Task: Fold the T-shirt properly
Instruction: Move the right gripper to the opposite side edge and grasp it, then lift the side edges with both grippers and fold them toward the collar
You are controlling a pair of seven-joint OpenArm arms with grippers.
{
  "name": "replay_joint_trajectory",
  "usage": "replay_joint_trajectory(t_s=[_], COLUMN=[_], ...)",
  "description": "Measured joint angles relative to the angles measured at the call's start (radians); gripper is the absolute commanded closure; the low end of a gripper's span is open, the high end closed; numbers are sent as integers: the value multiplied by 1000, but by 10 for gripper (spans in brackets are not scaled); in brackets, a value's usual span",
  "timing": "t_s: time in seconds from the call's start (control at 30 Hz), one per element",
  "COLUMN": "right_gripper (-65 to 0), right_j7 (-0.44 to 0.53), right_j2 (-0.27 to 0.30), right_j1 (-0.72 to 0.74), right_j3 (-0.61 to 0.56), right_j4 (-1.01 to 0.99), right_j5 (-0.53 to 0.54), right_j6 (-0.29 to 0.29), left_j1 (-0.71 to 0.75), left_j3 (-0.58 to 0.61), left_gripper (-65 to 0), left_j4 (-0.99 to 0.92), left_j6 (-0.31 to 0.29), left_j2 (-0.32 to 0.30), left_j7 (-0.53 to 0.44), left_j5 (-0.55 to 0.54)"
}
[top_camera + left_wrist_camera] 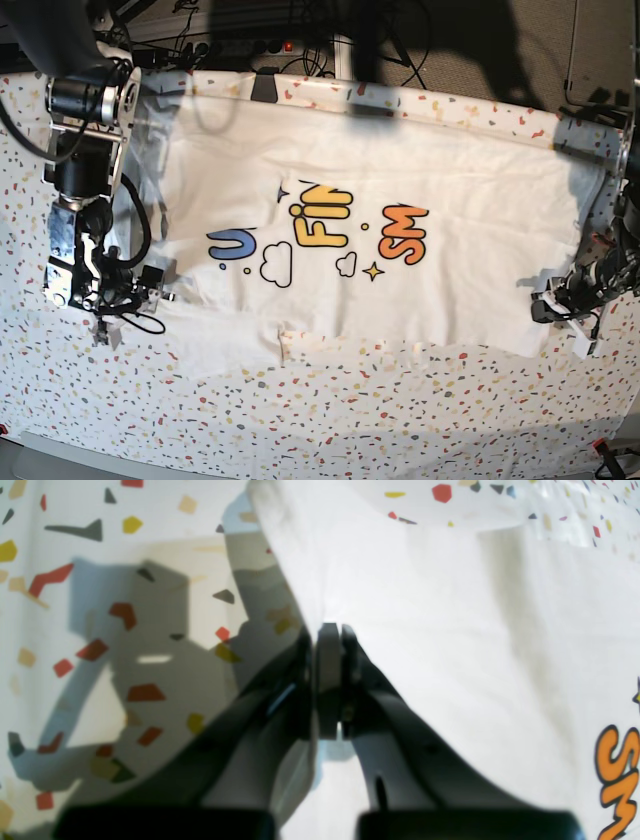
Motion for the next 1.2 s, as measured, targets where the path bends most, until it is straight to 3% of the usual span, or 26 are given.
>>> replay_joint_trajectory(t_s=[0.27, 0.33, 0.43, 0.47, 0.63, 0.87, 1.2], right_gripper=[-308, -213, -16, 0, 0, 0, 0], right_j7=[48, 39, 15, 14, 12, 0, -10], right_j2=[6, 6, 10, 10, 10, 12, 6], right_j1=[19, 22, 22, 21, 20, 19, 8], right_j3=[0, 0, 1, 1, 1, 1, 1], right_j4=[-107, -109, -109, -109, -109, -110, -95], right_j5=[-2, -9, -8, -6, -6, -6, 57], right_j6=[71, 76, 79, 79, 83, 267, 370], left_j1=[0, 0, 0, 0, 0, 0, 0], left_j3=[0, 0, 0, 0, 0, 0, 0], left_gripper=[0, 0, 0, 0, 0, 0, 0], left_j4=[0, 0, 0, 0, 0, 0, 0], left_j6=[0, 0, 0, 0, 0, 0, 0], left_j2=[-1, -1, -1, -1, -1, -1, -3], left_j7=[-4, -4, -16, -26, -51, -48, -66], left_j5=[0, 0, 0, -1, 0, 0, 0])
